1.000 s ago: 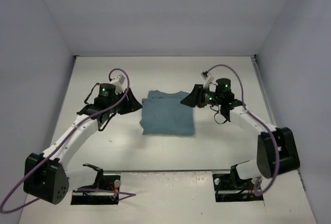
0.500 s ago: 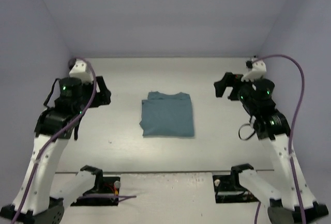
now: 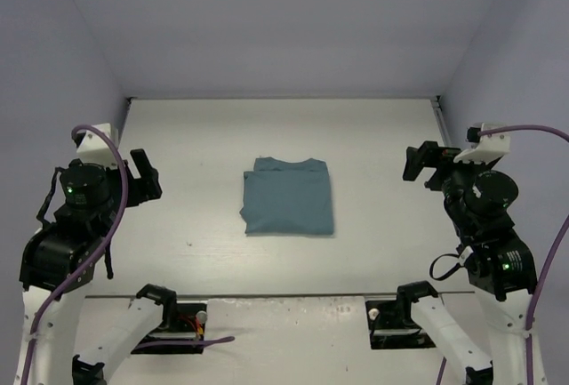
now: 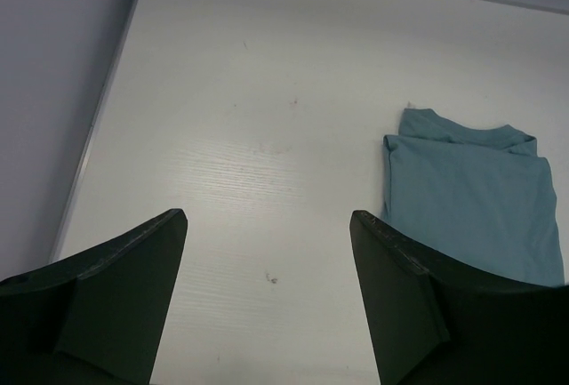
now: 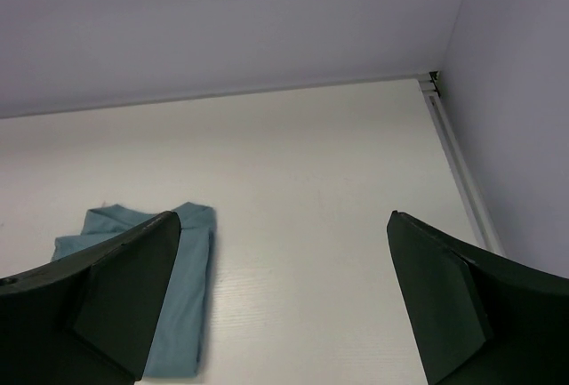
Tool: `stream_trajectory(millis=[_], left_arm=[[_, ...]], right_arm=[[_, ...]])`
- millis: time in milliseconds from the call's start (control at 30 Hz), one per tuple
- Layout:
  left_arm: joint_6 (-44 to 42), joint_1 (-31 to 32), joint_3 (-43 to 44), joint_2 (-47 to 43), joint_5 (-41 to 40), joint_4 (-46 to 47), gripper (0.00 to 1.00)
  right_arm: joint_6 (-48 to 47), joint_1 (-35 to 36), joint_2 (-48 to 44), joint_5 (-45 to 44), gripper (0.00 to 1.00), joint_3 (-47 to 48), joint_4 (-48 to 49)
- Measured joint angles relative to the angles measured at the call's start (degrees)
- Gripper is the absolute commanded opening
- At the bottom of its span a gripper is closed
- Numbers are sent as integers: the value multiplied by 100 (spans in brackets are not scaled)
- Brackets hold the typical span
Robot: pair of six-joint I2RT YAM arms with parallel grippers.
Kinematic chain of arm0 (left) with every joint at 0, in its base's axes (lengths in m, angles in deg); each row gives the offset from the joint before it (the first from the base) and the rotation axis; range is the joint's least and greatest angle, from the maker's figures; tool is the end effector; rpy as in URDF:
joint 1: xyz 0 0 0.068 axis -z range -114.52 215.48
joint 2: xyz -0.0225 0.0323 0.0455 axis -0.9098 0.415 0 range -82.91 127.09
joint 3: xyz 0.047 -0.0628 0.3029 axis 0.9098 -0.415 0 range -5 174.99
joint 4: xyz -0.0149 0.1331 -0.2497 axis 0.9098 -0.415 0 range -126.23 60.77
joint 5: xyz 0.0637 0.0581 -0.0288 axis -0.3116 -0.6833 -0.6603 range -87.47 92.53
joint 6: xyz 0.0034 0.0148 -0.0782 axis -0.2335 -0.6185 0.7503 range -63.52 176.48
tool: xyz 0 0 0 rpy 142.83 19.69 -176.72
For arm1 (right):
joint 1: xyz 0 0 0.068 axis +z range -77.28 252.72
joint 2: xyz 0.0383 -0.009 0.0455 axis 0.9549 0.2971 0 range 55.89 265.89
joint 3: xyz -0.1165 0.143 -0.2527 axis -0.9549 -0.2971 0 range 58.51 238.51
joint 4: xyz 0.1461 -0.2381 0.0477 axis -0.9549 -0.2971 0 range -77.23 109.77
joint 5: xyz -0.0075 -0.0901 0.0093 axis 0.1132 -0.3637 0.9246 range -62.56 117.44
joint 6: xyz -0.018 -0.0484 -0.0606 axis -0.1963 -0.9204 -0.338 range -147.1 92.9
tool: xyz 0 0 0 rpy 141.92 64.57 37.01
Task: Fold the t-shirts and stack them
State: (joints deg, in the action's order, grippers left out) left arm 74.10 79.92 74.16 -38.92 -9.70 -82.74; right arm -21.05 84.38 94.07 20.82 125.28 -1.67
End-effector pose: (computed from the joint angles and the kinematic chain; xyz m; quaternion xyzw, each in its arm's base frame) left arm 0.1189 -0.0156 0.4848 -0.0848 0.8041 -0.0777 0.5833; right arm 0.1268 0.0181 0.5010 0.0109 0.6618 0.0774 0.7455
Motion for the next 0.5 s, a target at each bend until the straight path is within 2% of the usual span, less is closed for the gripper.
stream_trajectory(millis=[233, 500], left_arm=[[38, 0, -276, -251, -96, -80, 82], [59, 0, -314, -616, -235, -140, 84]], right_arm=[[-228, 0, 118, -95, 100, 122, -77], [-381, 15, 179, -121, 100, 132, -78]])
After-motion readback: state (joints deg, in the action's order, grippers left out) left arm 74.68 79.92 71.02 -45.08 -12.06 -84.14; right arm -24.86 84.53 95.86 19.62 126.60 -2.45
